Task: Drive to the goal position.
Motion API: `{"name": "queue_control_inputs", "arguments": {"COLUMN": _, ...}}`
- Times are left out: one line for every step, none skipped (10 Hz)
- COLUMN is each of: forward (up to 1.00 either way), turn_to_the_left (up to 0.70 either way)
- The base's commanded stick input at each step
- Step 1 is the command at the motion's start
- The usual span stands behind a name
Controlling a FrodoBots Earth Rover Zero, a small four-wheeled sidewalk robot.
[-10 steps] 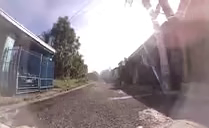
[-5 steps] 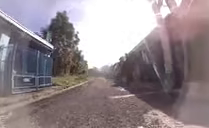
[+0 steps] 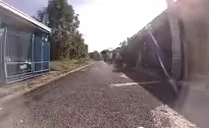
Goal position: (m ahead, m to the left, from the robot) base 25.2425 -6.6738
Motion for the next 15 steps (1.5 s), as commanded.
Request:
{"name": "queue_control_inputs", "arguments": {"forward": 0.50, "turn_to_the_left": 0.00}}
{"name": "queue_control_inputs", "arguments": {"forward": 0.50, "turn_to_the_left": 0.00}}
{"name": "queue_control_inputs", "arguments": {"forward": 0.50, "turn_to_the_left": 0.00}}
{"name": "queue_control_inputs", "arguments": {"forward": 0.50, "turn_to_the_left": 0.00}}
{"name": "queue_control_inputs", "arguments": {"forward": 0.50, "turn_to_the_left": 0.00}}
{"name": "queue_control_inputs", "arguments": {"forward": 0.50, "turn_to_the_left": 0.00}}
{"name": "queue_control_inputs", "arguments": {"forward": 0.50, "turn_to_the_left": 0.00}}
{"name": "queue_control_inputs", "arguments": {"forward": 0.50, "turn_to_the_left": 0.00}}
{"name": "queue_control_inputs", "arguments": {"forward": 0.50, "turn_to_the_left": 0.00}}
{"name": "queue_control_inputs", "arguments": {"forward": 0.50, "turn_to_the_left": 0.00}}
{"name": "queue_control_inputs", "arguments": {"forward": 0.50, "turn_to_the_left": 0.00}}
{"name": "queue_control_inputs", "arguments": {"forward": 0.50, "turn_to_the_left": 0.00}}
{"name": "queue_control_inputs", "arguments": {"forward": 0.50, "turn_to_the_left": 0.00}}
{"name": "queue_control_inputs", "arguments": {"forward": 0.50, "turn_to_the_left": 0.00}}
{"name": "queue_control_inputs", "arguments": {"forward": 0.50, "turn_to_the_left": 0.00}}
